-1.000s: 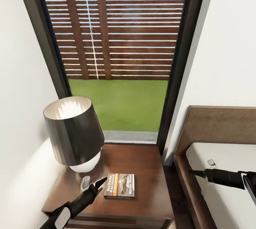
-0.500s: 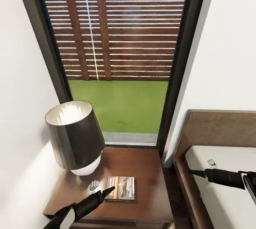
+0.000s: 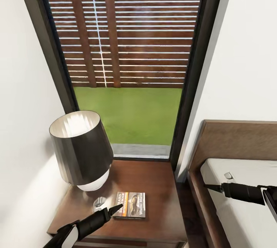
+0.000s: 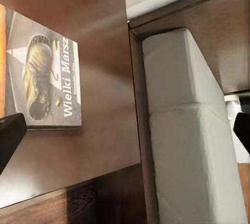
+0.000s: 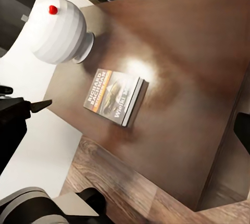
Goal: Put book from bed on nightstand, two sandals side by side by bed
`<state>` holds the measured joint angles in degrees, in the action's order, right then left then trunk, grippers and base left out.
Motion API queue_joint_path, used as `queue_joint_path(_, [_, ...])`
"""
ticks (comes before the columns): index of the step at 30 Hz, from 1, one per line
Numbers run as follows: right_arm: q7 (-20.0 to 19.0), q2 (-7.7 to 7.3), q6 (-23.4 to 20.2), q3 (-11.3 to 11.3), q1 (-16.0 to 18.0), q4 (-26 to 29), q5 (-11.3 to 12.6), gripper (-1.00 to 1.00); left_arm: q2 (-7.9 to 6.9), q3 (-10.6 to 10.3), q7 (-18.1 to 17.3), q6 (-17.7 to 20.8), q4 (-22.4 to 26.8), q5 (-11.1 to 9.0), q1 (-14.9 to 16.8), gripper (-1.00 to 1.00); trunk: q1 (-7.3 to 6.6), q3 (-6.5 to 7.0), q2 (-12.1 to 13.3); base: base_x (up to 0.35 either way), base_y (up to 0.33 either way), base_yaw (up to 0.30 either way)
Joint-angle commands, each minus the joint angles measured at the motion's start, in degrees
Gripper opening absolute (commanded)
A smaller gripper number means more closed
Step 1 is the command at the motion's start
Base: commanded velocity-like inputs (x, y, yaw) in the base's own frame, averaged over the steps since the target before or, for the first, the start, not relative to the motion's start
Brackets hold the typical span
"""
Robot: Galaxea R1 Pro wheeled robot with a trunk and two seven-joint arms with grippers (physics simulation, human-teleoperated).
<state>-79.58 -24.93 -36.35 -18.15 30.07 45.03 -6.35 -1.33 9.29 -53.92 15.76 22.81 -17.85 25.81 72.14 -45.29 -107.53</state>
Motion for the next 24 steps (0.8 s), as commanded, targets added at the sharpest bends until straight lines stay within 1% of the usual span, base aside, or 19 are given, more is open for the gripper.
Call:
queue_joint_path(1, [-0.49,0.05,-0.56,-0.24,0.05,0.06,-0.60,1.00,0.01,0.12,-0.23,0.55,-0.03,-0.27,0.03,1.00,-0.01,-0.05,-0.02,0.000,0.000,0.000])
queue_joint_path(13, [-0.42,0.05,-0.49,-0.22,0.05,0.06,-0.64,1.00,0.01,0.11,-0.31,0.50,-0.05,-0.26,0.03,1.00,-2.64,2.10,4.79,0.000,0.000,0.000])
queue_joint_path(24, [-0.49,0.40,-0.39,-0.13,0.03,0.01,-0.60,1.00,0.01,0.11,-0.31,0.53,-0.05,-0.26,0.01,1.00,-5.06,4.08,9.20,0.000,0.000,0.000])
